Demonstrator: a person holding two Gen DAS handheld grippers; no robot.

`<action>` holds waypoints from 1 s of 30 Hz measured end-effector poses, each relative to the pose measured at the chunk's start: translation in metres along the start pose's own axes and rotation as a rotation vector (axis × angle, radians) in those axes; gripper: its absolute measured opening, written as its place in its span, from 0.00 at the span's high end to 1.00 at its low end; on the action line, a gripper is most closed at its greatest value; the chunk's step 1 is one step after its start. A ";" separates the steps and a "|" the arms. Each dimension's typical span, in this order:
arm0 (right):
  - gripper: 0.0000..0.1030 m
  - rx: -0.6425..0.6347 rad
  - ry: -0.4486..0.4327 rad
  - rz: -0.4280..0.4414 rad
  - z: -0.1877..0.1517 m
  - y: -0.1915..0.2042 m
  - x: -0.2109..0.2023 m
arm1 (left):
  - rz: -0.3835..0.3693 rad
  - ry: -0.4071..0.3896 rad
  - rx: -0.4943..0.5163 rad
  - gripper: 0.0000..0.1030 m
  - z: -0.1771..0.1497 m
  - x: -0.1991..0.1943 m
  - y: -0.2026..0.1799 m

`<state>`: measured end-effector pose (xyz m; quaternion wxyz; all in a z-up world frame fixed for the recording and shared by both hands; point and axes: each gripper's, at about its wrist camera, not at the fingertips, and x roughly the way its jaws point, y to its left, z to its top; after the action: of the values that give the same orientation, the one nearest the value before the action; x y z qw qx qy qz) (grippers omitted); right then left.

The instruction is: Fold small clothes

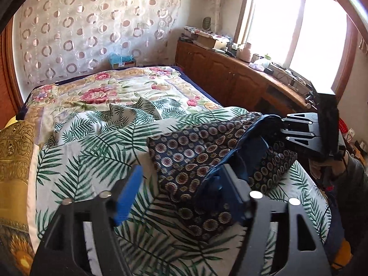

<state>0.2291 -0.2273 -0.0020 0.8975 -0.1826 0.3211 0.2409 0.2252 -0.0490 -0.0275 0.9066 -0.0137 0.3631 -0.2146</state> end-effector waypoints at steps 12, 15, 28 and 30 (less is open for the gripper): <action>0.57 0.137 0.000 -0.061 0.027 -0.036 0.014 | 0.009 0.086 0.006 0.27 0.003 0.037 0.016; 0.57 0.182 -0.003 -0.118 0.031 -0.044 0.011 | 0.003 0.104 0.009 0.27 0.005 0.046 0.018; 0.36 0.228 0.080 -0.088 -0.015 -0.038 -0.029 | -0.010 0.037 0.007 0.26 0.022 0.034 0.021; 0.36 0.231 0.110 -0.095 -0.021 -0.039 -0.026 | -0.028 0.040 0.015 0.26 0.021 0.033 0.020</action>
<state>0.2225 -0.2779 0.0066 0.9039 -0.1061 0.3867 0.1491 0.2684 -0.0472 -0.0372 0.8961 -0.0075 0.3793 -0.2305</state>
